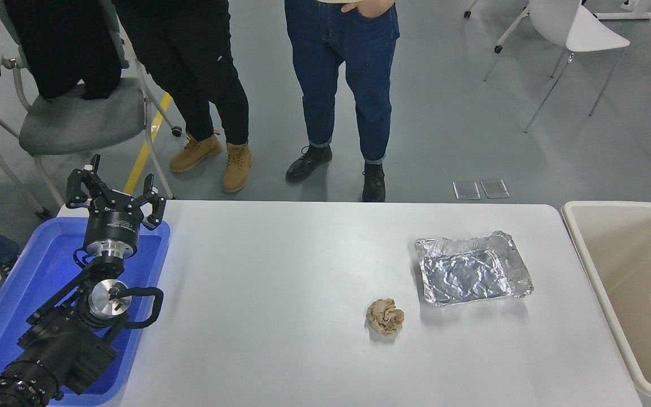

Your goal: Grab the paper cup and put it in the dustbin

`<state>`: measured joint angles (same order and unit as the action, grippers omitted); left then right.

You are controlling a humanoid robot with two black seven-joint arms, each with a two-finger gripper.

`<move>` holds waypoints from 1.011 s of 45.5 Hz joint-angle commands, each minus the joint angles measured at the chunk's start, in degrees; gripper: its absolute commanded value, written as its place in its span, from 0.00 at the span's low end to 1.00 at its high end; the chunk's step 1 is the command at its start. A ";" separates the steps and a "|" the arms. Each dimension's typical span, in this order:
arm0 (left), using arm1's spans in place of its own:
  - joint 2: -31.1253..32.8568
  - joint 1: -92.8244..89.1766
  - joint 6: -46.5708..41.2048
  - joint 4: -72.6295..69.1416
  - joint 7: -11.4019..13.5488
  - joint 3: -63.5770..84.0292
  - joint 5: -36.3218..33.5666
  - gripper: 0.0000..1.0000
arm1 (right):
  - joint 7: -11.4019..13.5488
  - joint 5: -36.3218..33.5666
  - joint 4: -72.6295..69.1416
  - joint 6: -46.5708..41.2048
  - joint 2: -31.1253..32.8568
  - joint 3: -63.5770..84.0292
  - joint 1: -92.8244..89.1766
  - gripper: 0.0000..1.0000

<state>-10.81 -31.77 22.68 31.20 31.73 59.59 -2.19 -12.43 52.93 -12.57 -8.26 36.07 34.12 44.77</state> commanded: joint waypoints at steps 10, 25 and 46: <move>0.00 -0.04 -0.09 0.00 0.00 0.00 0.00 0.99 | 0.04 -1.07 0.09 0.00 0.14 -0.46 0.76 0.83; 0.00 -0.04 -0.09 0.00 0.00 0.00 0.00 0.99 | 0.04 -3.00 -1.57 -0.26 0.23 -0.81 2.43 1.00; 0.00 -0.04 0.00 0.00 0.00 0.00 0.00 0.99 | -0.05 -10.92 -33.28 -0.96 12.00 -0.81 19.38 1.00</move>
<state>-10.81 -31.82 22.63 31.21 31.73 59.59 -2.20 -12.46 44.25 -28.74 -8.76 41.20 33.08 54.78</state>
